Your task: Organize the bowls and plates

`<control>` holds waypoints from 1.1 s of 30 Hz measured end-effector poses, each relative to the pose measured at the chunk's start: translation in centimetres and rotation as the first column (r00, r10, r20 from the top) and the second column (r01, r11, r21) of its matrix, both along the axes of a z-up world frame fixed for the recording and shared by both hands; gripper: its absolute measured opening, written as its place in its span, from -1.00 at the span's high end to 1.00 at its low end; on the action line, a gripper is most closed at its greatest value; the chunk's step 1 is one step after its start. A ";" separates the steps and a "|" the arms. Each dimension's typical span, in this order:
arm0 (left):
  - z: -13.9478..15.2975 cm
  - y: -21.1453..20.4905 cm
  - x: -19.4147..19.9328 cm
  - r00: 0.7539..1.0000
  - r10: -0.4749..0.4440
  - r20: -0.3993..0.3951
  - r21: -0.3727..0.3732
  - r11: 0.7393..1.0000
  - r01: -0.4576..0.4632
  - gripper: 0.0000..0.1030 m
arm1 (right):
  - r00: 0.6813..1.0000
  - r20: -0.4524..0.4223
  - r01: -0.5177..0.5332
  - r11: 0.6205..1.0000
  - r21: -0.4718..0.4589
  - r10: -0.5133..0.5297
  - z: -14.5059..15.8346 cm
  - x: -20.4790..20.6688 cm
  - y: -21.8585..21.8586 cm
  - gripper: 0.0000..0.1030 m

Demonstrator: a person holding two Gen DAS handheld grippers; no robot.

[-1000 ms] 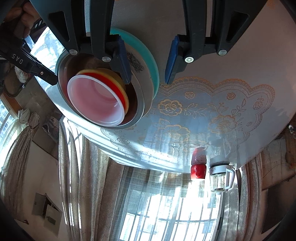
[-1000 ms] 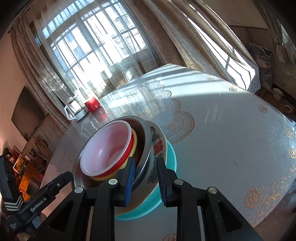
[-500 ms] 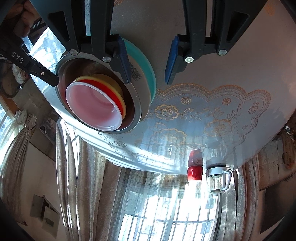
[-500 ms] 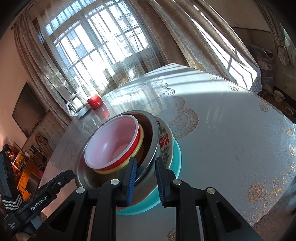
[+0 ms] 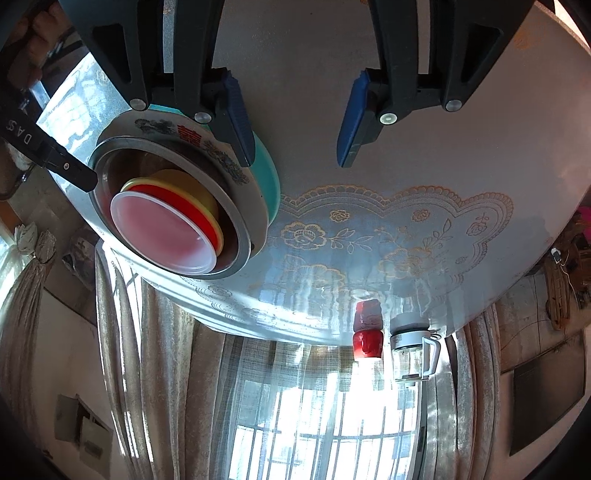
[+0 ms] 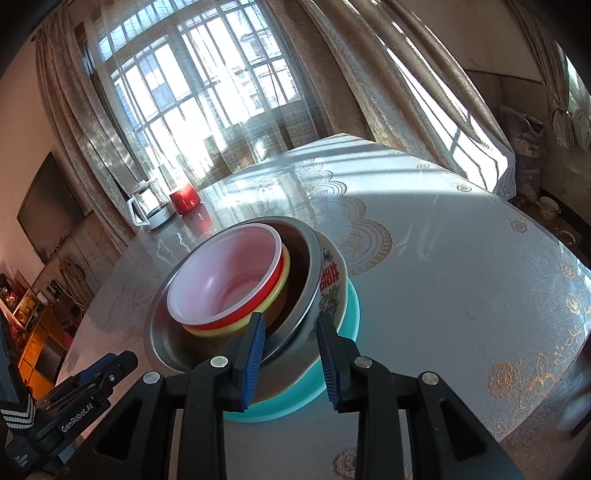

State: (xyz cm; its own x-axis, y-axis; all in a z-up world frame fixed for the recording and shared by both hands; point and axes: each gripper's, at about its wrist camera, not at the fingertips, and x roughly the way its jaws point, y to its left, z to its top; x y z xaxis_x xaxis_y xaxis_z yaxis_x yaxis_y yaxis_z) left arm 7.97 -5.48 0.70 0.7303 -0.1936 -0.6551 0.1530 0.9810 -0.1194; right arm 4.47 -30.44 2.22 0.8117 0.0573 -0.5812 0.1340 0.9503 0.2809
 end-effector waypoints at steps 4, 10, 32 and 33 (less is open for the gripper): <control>-0.1 0.5 -0.8 0.999 0.028 0.015 0.012 1.000 -0.028 -0.19 | 0.999 0.032 0.044 0.992 -0.115 -0.041 0.3 -0.9 1.3 0.25; 0.1 0.6 -1.9 0.997 0.055 0.052 0.029 0.998 -0.057 -0.42 | 0.996 0.075 0.067 0.975 -0.211 -0.052 0.2 -2.3 3.5 0.20; 1.0 -0.1 -4.2 0.993 0.054 0.106 0.069 0.996 -0.062 -0.51 | 0.994 0.100 0.058 0.975 -0.216 -0.037 0.8 -3.7 5.3 0.04; 1.0 -0.1 -4.2 0.993 0.054 0.106 0.071 0.996 -0.061 -0.51 | 0.994 0.100 0.056 0.975 -0.216 -0.035 0.7 -3.6 5.4 0.04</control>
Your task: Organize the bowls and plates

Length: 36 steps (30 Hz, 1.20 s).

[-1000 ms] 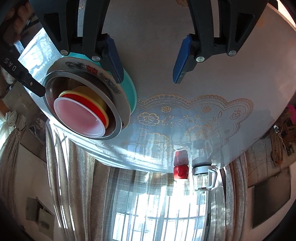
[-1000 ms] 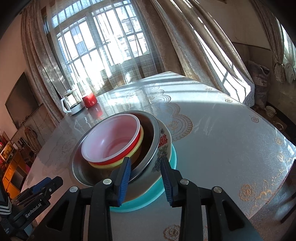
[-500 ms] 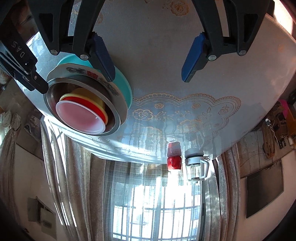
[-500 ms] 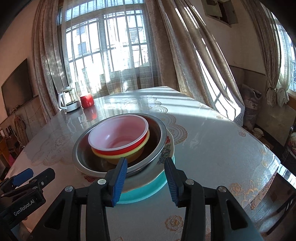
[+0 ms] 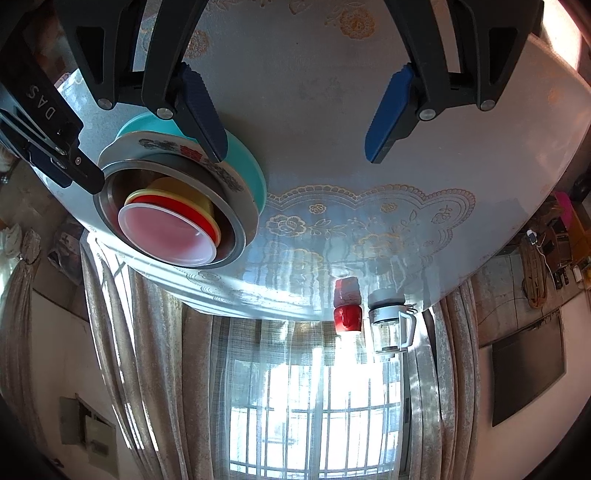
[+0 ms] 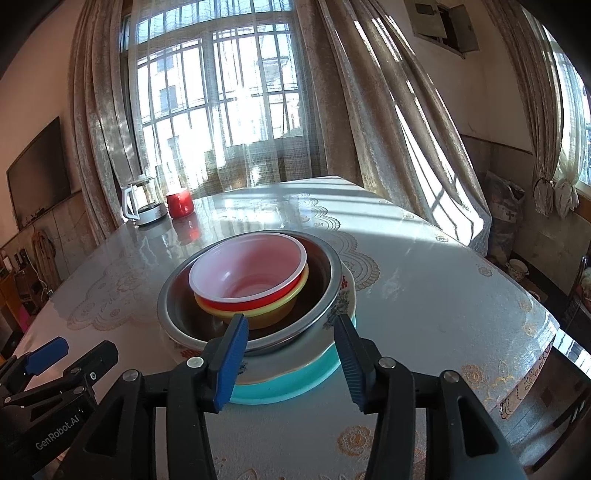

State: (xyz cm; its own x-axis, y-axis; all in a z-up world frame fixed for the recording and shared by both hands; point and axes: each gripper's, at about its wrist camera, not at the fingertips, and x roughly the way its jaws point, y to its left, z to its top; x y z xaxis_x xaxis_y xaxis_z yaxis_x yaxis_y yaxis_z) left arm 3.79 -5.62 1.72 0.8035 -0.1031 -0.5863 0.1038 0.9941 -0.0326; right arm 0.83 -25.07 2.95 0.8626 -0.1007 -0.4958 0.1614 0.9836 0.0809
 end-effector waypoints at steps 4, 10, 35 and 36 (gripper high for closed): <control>-0.1 0.0 0.0 1.000 -0.003 -0.004 0.005 1.000 0.003 -0.52 | 1.000 -0.006 -0.006 1.000 0.002 0.006 -0.1 0.1 0.1 0.04; -0.2 -0.2 0.1 1.000 0.000 -0.003 0.009 1.000 0.000 -0.54 | 1.000 -0.009 -0.007 1.000 0.006 0.007 -0.2 0.2 0.0 0.04; -0.3 -0.3 0.5 1.000 -0.005 -0.005 0.015 1.000 0.005 -0.59 | 1.000 -0.017 -0.012 1.000 0.008 0.012 -0.5 0.4 0.1 0.04; -0.3 -0.3 0.5 1.000 -0.005 -0.004 0.016 1.000 0.005 -0.59 | 1.000 -0.018 -0.012 1.000 0.009 0.012 -0.5 0.4 0.1 0.04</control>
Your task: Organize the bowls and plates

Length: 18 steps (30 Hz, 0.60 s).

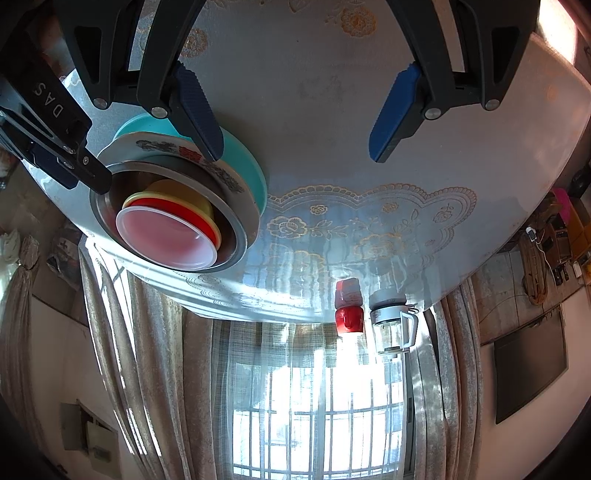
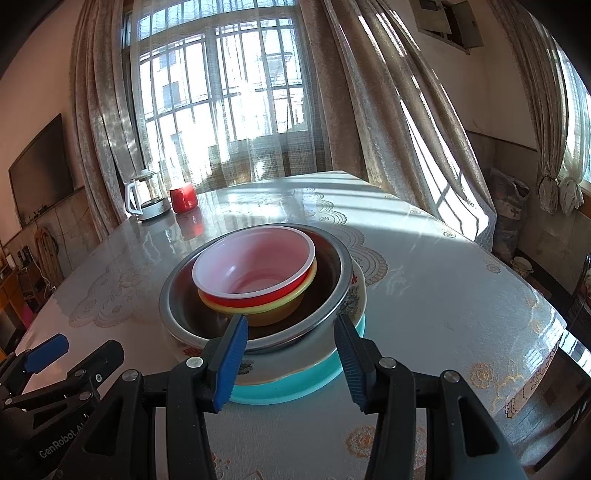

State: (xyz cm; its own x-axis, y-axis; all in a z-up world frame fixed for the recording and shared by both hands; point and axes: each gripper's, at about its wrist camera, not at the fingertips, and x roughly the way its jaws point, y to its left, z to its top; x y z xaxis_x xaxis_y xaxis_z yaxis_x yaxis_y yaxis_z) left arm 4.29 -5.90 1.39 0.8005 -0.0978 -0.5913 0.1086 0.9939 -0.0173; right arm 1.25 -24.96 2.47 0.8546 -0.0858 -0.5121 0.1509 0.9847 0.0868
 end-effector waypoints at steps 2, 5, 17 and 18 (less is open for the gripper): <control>0.0 0.0 0.0 1.000 -0.002 0.000 0.002 1.000 0.002 -0.59 | 1.000 0.001 0.001 1.000 0.000 -0.001 0.0 0.0 0.0 0.04; 0.0 0.0 0.0 1.000 -0.002 0.000 0.002 1.000 0.002 -0.59 | 1.000 0.002 0.000 1.000 0.000 0.000 0.0 0.0 0.0 0.04; 0.2 -0.2 0.1 1.000 -0.009 0.007 0.002 1.000 0.009 -0.59 | 1.000 0.002 -0.002 1.000 -0.002 0.002 -0.1 0.3 0.2 0.04; 0.2 -0.2 0.1 1.000 -0.009 0.007 0.001 1.000 0.009 -0.59 | 1.000 0.003 -0.002 1.000 -0.002 0.002 -0.1 0.3 0.2 0.04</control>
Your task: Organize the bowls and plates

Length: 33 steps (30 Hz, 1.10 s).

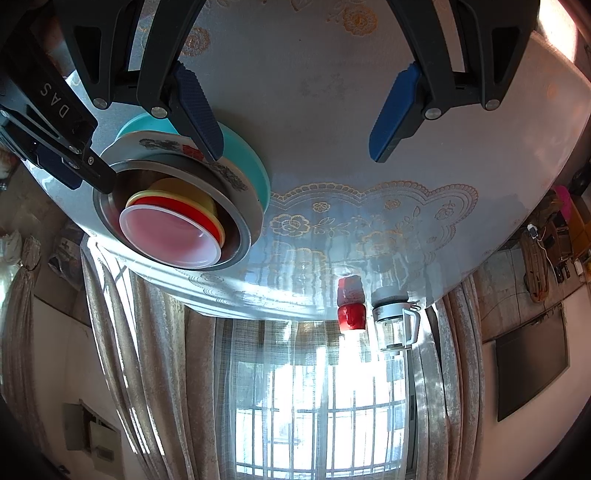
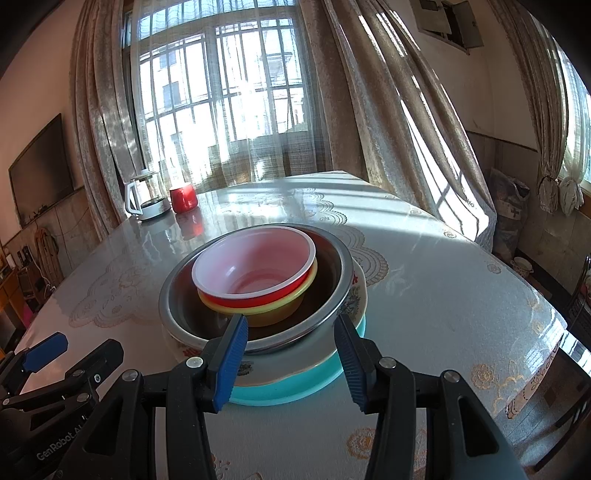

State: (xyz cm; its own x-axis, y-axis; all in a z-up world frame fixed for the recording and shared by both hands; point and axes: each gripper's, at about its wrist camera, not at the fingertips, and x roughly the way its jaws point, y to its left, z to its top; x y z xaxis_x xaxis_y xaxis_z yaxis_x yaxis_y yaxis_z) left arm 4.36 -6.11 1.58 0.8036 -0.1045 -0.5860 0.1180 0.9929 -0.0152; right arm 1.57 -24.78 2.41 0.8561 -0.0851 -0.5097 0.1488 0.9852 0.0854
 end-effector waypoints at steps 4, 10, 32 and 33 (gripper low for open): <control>0.0 -0.1 0.0 1.000 -0.002 -0.004 -0.001 1.000 0.002 -0.59 | 1.000 0.003 0.002 1.000 0.001 -0.002 0.1 0.0 -0.1 0.04; 0.0 -0.1 0.1 1.000 -0.010 -0.007 -0.008 1.000 0.010 -0.59 | 1.000 0.004 0.002 1.000 0.001 -0.002 0.1 0.0 -0.1 0.04; -0.9 0.1 0.6 1.000 -0.016 -0.011 -0.029 0.999 0.016 -0.58 | 1.000 -0.002 0.013 1.000 0.022 -0.013 -0.5 0.2 -1.1 0.04; -0.9 0.2 0.7 1.000 -0.016 -0.006 -0.031 0.999 0.016 -0.56 | 1.000 0.001 0.012 1.000 0.023 -0.012 -0.4 0.2 -1.1 0.04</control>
State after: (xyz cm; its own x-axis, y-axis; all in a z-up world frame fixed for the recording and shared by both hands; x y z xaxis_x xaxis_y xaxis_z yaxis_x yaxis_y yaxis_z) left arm 5.02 -5.91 0.69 0.7978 -0.1353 -0.5875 0.1334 0.9900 -0.0468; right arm 1.74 -25.89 1.96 0.8557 -0.0833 -0.5107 0.1603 0.9811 0.1086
